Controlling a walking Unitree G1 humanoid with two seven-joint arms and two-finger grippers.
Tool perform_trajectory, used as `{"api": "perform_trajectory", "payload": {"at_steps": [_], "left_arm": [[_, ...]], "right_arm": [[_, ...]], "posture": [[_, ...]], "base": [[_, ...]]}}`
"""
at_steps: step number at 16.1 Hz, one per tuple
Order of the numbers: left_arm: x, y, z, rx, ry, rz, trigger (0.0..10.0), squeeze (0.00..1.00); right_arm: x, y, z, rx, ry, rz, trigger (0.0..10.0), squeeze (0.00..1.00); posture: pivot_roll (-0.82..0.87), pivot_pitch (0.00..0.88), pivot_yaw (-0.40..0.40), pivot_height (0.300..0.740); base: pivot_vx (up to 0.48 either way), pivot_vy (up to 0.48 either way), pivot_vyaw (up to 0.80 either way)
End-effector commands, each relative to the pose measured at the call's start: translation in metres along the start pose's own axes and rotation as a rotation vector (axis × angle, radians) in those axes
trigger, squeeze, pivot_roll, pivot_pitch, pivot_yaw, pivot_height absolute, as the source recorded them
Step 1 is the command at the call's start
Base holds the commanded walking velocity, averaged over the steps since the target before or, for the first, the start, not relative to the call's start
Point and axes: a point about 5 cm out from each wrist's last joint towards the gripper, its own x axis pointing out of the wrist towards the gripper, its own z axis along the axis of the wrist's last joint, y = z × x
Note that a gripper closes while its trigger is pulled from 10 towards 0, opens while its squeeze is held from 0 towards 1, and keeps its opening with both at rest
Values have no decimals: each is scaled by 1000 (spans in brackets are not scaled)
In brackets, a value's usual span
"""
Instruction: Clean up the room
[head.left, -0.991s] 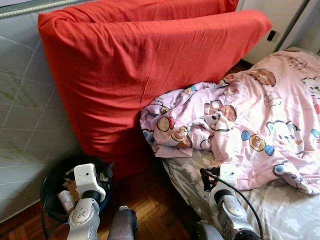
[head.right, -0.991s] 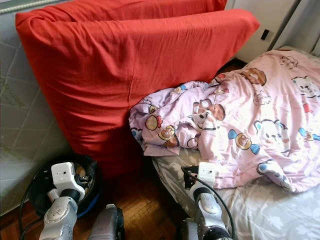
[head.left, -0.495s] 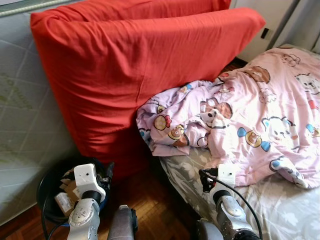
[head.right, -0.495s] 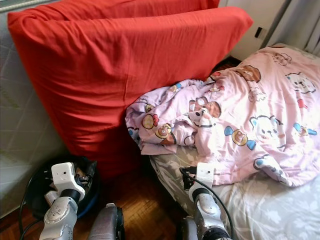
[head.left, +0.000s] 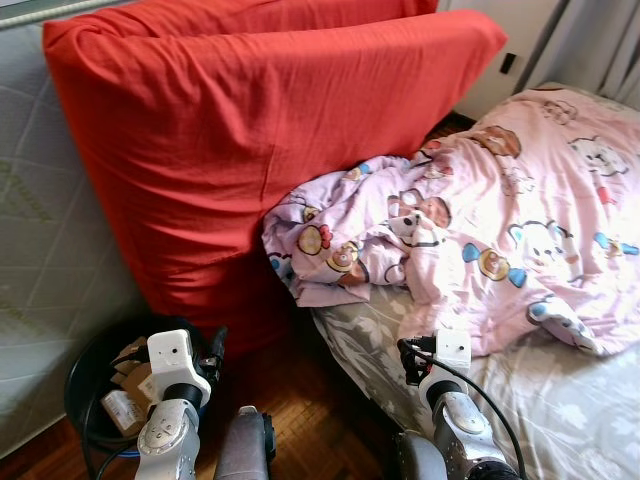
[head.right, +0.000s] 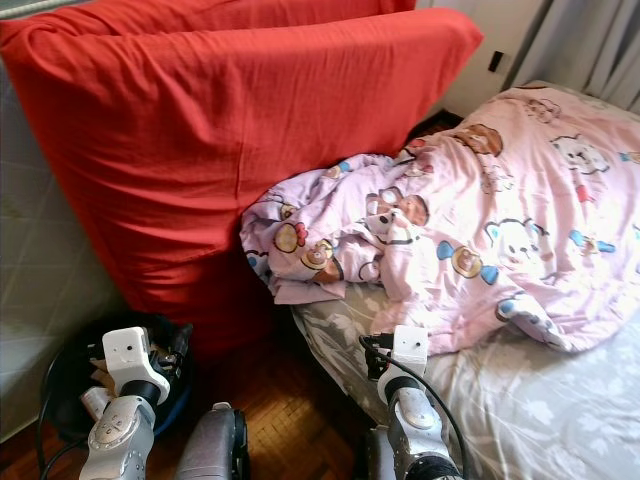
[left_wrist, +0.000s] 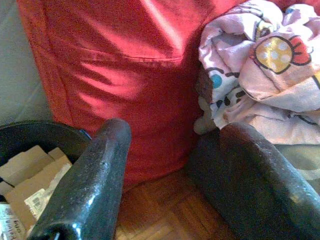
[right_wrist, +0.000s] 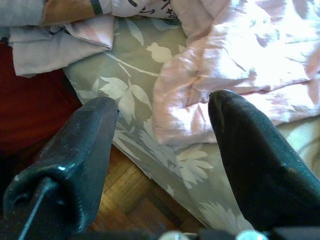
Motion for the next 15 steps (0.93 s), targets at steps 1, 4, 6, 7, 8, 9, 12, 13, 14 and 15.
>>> {"api": "perform_trajectory", "payload": {"at_steps": [1, 4, 6, 7, 8, 9, 12, 13, 14, 15], "left_arm": [[-2, -1, -3, 0, 17, -5, 10000, 0], [-2, -2, -4, 3, 20, -8, 10000, 0], [-2, -2, -4, 3, 20, -8, 10000, 0], [-2, -2, -4, 3, 20, -8, 10000, 0], [-2, -2, -4, 3, 21, -7, 10000, 0], [-2, -2, -4, 3, 22, -7, 10000, 0], [-3, -2, -6, 2, 25, -7, 10000, 0], [-3, -2, -6, 2, 26, -8, 10000, 0], [-3, -2, -7, 2, 27, -7, 10000, 0], [-4, -2, -7, 1, 28, -7, 10000, 0]], "right_arm": [[-3, 0, -7, -8, 24, 3, 10000, 0], [-3, 0, -10, -14, 48, 14, 10000, 0], [-4, -1, -13, -33, 70, 5, 10000, 0], [-5, -2, -14, -36, 75, -2, 10000, 0], [-5, -2, -15, -37, 76, -3, 10000, 0], [-5, -3, -15, -37, 78, -5, 10000, 0], [-5, -2, -14, -41, 79, -4, 10000, 0], [-4, -2, -14, -42, 78, -2, 10000, 0], [-4, -2, -14, -44, 78, -1, 10000, 0], [-4, -1, -14, -45, 77, 0, 10000, 0]], "posture": [[88, 155, -19, 621], [85, 156, -18, 621], [85, 157, -18, 621], [85, 157, -18, 621], [85, 159, -18, 621], [85, 160, -19, 621], [84, 164, -20, 621], [83, 166, -21, 621], [83, 168, -22, 621], [84, 170, -23, 621]], "base": [[0, 0, 0], [0, 0, 0], [120, 0, 0], [0, 0, 0], [251, 0, 0], [259, 0, 0], [261, 0, 0], [266, 0, 0], [285, 0, 0], [289, 0, 0]]}}
